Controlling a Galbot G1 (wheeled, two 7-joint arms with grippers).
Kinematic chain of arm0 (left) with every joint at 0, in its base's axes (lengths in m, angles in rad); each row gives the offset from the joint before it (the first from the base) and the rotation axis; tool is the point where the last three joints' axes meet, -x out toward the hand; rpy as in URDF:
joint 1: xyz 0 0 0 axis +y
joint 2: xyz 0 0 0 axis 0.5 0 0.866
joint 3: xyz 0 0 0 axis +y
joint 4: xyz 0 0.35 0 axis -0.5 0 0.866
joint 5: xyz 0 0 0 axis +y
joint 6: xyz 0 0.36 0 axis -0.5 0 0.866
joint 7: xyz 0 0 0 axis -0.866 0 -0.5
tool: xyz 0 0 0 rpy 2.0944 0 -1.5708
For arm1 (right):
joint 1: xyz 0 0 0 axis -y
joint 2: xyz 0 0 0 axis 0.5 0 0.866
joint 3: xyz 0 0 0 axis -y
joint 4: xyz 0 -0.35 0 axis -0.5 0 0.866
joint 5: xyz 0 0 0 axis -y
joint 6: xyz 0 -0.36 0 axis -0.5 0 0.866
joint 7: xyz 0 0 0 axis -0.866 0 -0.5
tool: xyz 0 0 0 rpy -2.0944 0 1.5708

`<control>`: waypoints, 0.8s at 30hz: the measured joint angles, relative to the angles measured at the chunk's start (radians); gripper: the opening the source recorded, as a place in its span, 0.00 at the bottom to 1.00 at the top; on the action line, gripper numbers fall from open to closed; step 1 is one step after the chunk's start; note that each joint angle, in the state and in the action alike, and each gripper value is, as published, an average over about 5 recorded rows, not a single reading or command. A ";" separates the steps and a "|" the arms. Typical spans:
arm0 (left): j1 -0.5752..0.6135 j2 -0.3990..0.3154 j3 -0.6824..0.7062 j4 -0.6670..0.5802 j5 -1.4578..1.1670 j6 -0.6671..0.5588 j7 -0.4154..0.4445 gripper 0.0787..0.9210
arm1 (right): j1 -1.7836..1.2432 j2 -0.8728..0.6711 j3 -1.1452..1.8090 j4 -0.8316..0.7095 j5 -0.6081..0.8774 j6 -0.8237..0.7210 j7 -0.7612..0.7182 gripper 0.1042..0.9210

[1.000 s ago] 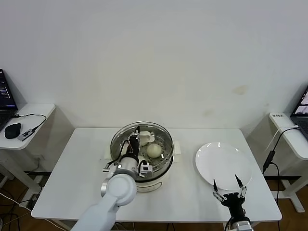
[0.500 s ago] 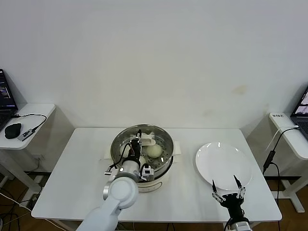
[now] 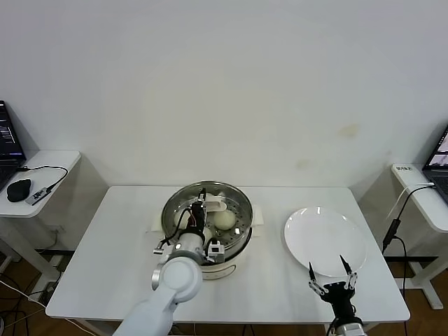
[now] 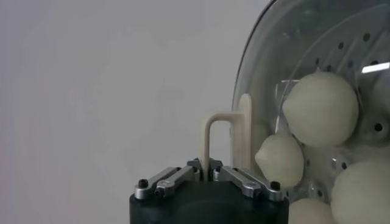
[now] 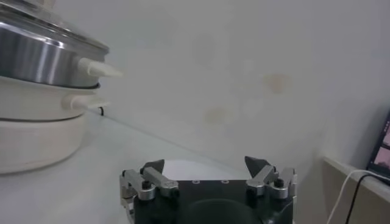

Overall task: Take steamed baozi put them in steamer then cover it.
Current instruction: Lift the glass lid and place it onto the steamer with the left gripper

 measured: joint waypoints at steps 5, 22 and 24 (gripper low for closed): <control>-0.001 0.002 -0.003 0.003 0.000 -0.002 0.000 0.07 | 0.000 -0.001 -0.001 -0.002 0.000 0.001 0.000 0.88; 0.037 -0.002 -0.018 -0.044 -0.010 -0.006 -0.015 0.41 | -0.003 -0.005 -0.004 -0.002 -0.003 0.001 -0.003 0.88; 0.050 0.006 -0.024 -0.061 -0.015 -0.008 -0.020 0.47 | -0.005 -0.008 -0.002 -0.002 -0.002 0.002 -0.003 0.88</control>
